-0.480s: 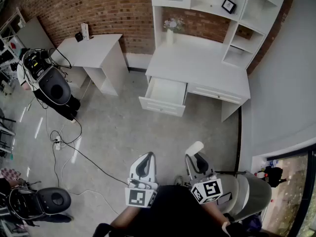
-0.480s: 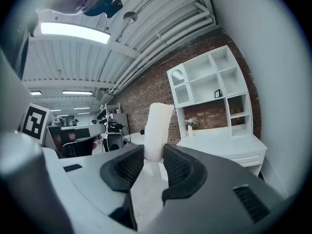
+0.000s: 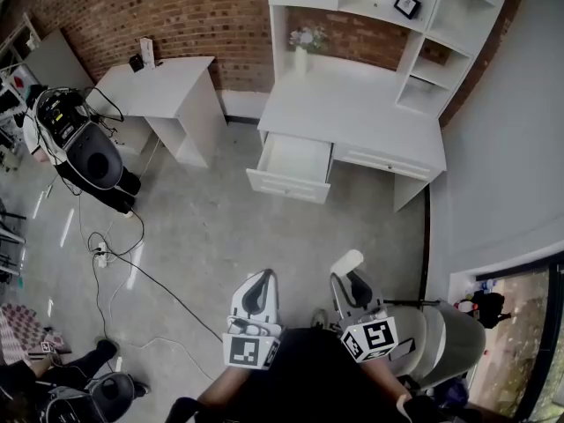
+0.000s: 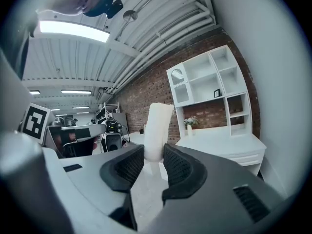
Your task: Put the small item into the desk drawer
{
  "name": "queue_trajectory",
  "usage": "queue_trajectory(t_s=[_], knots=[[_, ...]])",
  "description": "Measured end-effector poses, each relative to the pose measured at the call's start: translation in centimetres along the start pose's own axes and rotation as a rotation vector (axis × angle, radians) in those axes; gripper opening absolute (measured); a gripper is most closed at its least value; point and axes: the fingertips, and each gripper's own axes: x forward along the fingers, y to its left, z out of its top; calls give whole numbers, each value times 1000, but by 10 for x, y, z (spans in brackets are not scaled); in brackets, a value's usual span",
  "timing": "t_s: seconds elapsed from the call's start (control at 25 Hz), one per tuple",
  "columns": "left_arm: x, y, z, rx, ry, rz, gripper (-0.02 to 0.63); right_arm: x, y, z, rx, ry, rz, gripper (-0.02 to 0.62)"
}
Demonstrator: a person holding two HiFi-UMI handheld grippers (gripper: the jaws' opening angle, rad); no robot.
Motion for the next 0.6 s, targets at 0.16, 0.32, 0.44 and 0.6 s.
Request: queue_trajectory(t_s=[0.16,0.32,0.44,0.6], knots=[[-4,9,0,-7,7,-5,25,4,7,0,18,-2,-9,141],[-10,22,-4,-21,15,-8,25,10,19,-2,32,-5,-16,141],[-15,33,-5,-30,18,-11,25,15,29,-4,34,0,-20,141],[-22,51,-8,-37,22,-16,25,25,45,-10,30,6,-22,141]])
